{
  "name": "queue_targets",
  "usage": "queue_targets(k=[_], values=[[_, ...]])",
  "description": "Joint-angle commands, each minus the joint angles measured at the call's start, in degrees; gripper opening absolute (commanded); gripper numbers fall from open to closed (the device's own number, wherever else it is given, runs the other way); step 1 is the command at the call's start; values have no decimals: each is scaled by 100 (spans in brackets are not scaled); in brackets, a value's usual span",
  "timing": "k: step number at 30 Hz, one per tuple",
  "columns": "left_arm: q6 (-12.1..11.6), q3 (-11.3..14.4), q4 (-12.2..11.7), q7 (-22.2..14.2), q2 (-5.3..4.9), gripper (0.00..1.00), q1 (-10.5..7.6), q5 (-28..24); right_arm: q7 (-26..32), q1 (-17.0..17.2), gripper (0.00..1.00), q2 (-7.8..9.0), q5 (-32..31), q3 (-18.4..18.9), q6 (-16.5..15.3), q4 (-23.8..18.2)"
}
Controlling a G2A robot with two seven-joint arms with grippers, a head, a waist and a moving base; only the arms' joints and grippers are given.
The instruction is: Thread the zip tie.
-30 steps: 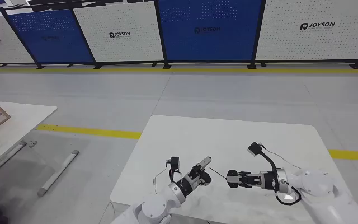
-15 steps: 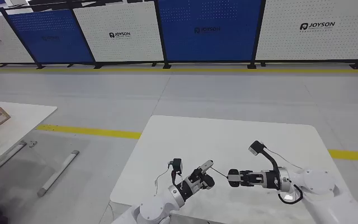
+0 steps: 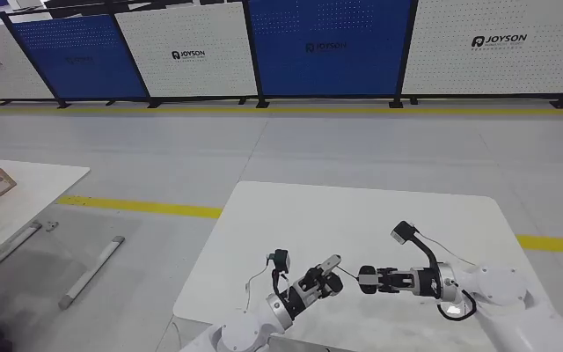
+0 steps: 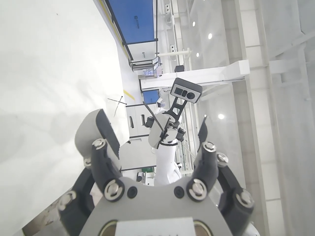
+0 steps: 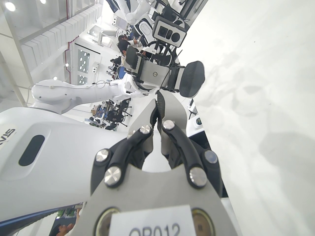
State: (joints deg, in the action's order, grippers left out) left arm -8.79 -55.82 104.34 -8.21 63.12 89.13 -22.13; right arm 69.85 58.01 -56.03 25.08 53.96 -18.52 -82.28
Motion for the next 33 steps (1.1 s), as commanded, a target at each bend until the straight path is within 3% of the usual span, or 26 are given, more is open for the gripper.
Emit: queue_targets(k=[1,5,19,20,22,23,29,31,32,33], values=[[11,2,-8,8,8,4,-14,-7,0,0,0,0,0,0,0,0],[50,-10,-10,52,13,0,-25,173,0,0,0,0,0,0,0,0],[-131,-87,245,-86,-21,0,277,573,0,0,0,0,0,0,0,0],[-132,-97,262,-100,-22,8,292,562,0,0,0,0,0,0,0,0],[-127,-108,283,-120,-23,84,308,551,0,0,0,0,0,0,0,0],[-128,-112,296,-130,-23,89,316,549,0,0,0,0,0,0,0,0],[-114,-99,316,-208,-12,63,311,481,0,0,0,0,0,0,0,0],[-93,-86,293,-206,-3,62,279,473,0,0,0,0,0,0,0,0],[-87,-79,285,-203,1,53,267,469,0,0,0,0,0,0,0,0],[-82,-70,277,-199,6,50,254,462,0,0,0,0,0,0,0,0]])
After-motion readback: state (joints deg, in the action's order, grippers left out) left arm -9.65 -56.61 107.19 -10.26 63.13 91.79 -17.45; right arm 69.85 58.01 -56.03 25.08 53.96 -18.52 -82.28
